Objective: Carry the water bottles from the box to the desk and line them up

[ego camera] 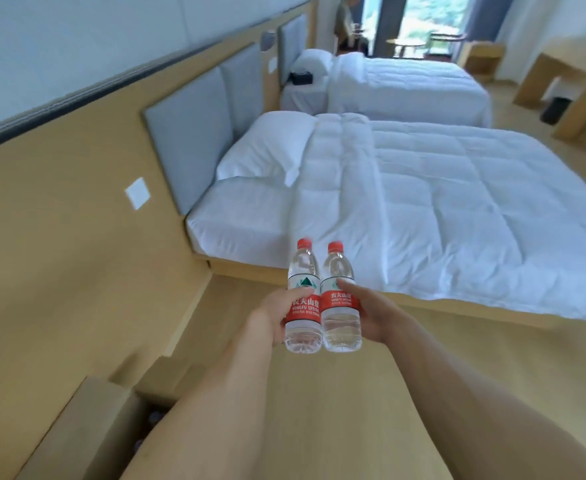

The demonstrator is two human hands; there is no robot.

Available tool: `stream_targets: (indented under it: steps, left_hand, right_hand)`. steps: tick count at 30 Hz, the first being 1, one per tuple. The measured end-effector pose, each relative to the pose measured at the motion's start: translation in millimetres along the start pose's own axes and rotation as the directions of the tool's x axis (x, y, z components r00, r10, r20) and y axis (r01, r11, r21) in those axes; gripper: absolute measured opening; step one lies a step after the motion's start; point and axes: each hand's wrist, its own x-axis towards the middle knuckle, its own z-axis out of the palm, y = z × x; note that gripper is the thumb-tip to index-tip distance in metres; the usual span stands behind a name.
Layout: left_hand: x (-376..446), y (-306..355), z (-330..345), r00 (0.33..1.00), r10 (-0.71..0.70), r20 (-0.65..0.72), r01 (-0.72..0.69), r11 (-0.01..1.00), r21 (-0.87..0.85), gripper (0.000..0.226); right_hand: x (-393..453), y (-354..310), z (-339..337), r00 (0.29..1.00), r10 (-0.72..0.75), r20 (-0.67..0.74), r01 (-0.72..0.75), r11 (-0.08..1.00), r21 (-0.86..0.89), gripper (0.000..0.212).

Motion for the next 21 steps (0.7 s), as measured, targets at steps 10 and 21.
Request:
stream_targets:
  steps: [10, 21]
  left_hand:
    - [74.6, -40.4, 209.9, 0.969, -0.146, 0.198, 0.114, 0.98, 0.165, 0.049]
    - [119.6, -89.7, 405.3, 0.862, -0.358, 0.359, 0.074, 0.789, 0.61, 0.05]
  right_hand:
    - [-108.9, -46.1, -193.6, 0.958, -0.046, -0.284, 0.081, 0.99, 0.113, 0.057]
    - [-227.9, -50.1, -334.4, 0.782, -0.107, -0.614, 0.275, 0.944, 0.185, 0.066]
